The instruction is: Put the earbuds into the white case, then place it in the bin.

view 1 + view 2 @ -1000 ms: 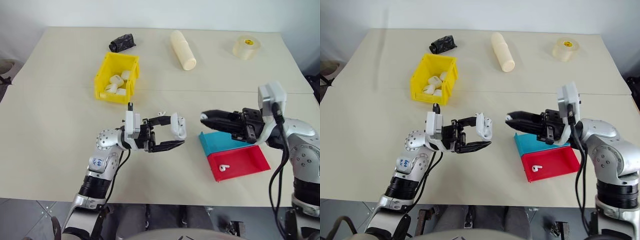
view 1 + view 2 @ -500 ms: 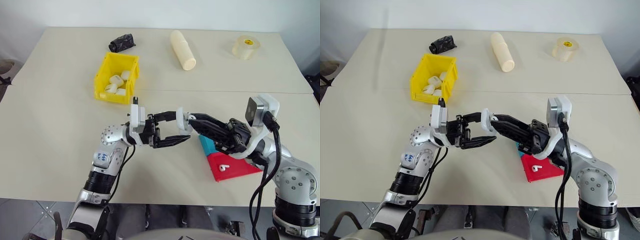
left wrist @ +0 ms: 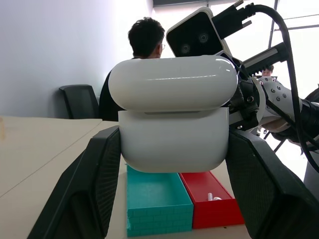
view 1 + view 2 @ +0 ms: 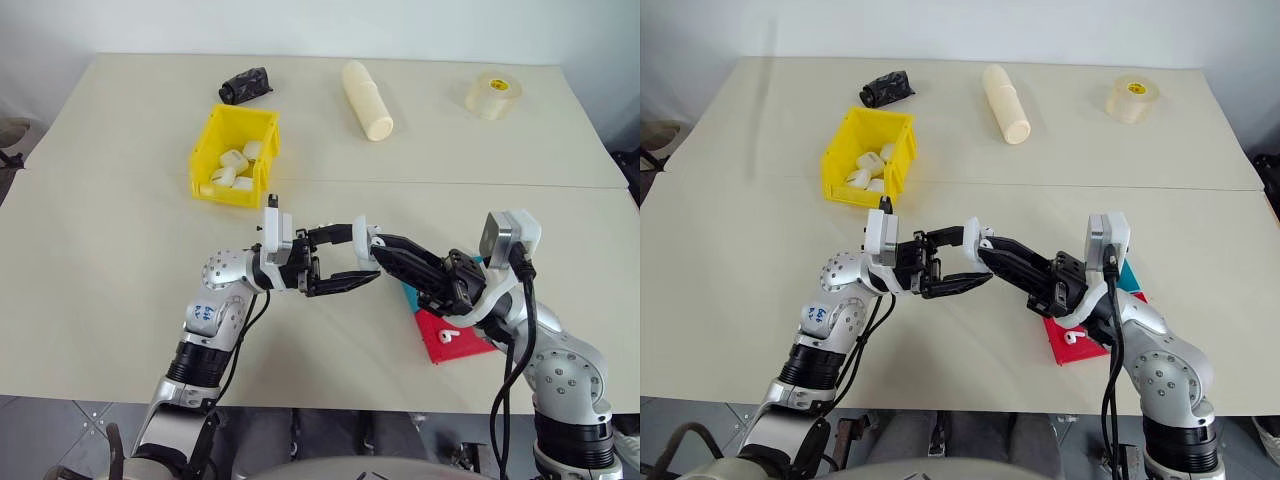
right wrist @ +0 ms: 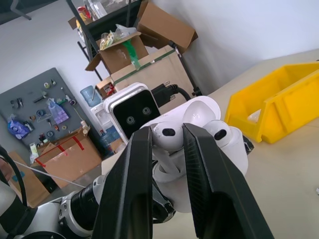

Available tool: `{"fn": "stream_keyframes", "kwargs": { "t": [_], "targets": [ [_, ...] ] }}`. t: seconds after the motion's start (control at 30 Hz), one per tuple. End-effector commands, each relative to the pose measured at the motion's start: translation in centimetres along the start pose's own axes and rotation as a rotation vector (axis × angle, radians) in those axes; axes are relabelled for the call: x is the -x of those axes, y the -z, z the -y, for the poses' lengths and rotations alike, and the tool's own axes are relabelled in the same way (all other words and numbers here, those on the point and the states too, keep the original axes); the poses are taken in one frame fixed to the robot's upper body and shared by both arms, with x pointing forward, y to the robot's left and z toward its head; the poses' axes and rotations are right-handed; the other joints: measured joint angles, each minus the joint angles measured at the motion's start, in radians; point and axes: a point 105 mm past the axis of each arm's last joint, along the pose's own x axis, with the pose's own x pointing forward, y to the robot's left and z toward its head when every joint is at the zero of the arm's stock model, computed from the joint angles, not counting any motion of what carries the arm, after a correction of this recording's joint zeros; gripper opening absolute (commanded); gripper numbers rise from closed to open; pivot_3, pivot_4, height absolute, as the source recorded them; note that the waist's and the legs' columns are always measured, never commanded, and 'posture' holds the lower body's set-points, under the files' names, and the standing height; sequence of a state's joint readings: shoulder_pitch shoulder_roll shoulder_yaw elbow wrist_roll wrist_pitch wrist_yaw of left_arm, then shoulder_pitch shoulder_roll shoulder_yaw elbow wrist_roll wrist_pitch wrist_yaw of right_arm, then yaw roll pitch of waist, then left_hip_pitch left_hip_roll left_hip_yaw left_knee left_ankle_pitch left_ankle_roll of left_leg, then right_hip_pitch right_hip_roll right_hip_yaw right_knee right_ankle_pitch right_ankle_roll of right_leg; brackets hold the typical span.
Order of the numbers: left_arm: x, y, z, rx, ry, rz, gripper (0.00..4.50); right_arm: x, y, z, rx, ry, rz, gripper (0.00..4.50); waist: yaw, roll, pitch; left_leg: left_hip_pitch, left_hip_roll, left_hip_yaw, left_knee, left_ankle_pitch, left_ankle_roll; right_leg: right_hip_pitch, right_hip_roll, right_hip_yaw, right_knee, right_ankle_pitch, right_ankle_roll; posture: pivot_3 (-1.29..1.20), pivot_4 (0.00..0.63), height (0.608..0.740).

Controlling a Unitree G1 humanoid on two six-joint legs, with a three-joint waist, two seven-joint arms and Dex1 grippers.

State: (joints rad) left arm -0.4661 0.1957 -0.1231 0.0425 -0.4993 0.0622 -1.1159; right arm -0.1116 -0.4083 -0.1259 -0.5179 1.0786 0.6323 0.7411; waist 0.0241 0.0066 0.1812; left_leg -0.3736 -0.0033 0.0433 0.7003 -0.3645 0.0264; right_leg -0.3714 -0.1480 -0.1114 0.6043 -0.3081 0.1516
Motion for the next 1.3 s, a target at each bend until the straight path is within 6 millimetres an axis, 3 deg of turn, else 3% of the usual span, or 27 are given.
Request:
{"fn": "stream_keyframes", "kwargs": {
  "t": [0.03,0.33,0.43,0.53,0.63,0.87,1.13,1.3],
  "targets": [
    [-0.9,-2.3,0.0,-0.072,0.020,0.074,2.78,0.4,1.8,-0.8,-0.058,-0.035,-0.106,1.44,0.000,0.000,0.000,0.000,0.000,0.000,0.000,0.000,0.000,0.000,0.000,0.000,0.000,0.000,0.000,0.00,0.150,0.740],
    [-0.2,-1.8,-0.1,-0.075,0.019,0.018,2.78,1.2,-0.9,0.4,0.109,0.003,-0.111,4.26,0.002,0.000,0.000,0.000,0.000,0.000,0.000,0.000,0.000,0.000,0.000,0.000,0.000,0.000,0.000,0.00,0.150,0.740],
    [1.8,-0.1,-0.6,-0.134,0.004,-0.200,2.78,3.2,-1.7,1.5,0.199,0.062,-0.208,4.26,0.001,0.000,0.000,0.000,0.000,0.000,0.000,0.000,0.000,0.000,0.000,0.000,0.000,0.000,0.000,0.00,0.150,0.740],
    [3.5,1.2,-1.1,-0.186,0.005,-0.389,2.78,4.5,-1.4,2.1,0.283,0.080,-0.363,3.60,0.000,0.000,0.000,0.000,0.000,0.001,-0.001,0.000,0.000,0.000,0.000,0.000,-0.001,0.000,0.000,0.00,0.150,0.740],
    [4.0,1.6,-1.8,-0.201,-0.017,-0.481,2.78,4.8,-1.2,2.5,0.351,0.065,-0.466,2.52,0.000,0.000,0.000,0.000,0.000,0.002,-0.001,0.000,0.000,-0.001,0.000,0.001,-0.001,0.000,0.000,0.00,0.150,0.740],
    [1.8,2.5,-2.1,-0.250,0.025,-0.583,2.78,1.0,-0.3,1.3,0.400,-0.082,-0.494,0.05,0.001,-0.001,0.000,0.000,0.000,0.001,-0.001,0.000,0.000,0.000,0.000,0.000,-0.001,0.000,0.000,0.00,0.150,0.740],
    [0.6,3.3,-0.9,-0.255,0.089,-0.595,2.78,-2.0,1.4,1.1,0.406,-0.171,-0.505,0.05,0.001,-0.001,0.001,-0.002,0.000,0.001,-0.001,0.000,0.000,-0.002,0.000,0.000,-0.001,0.000,0.000,0.00,0.150,0.740],
    [0.4,3.0,-1.0,-0.268,0.077,-0.571,2.78,-1.3,2.0,2.4,0.370,-0.134,-0.543,0.05,0.002,-0.001,0.001,-0.002,0.000,0.000,-0.001,0.000,0.000,-0.002,0.000,0.000,-0.001,0.000,0.000,0.00,0.150,0.740]
  ]
}}
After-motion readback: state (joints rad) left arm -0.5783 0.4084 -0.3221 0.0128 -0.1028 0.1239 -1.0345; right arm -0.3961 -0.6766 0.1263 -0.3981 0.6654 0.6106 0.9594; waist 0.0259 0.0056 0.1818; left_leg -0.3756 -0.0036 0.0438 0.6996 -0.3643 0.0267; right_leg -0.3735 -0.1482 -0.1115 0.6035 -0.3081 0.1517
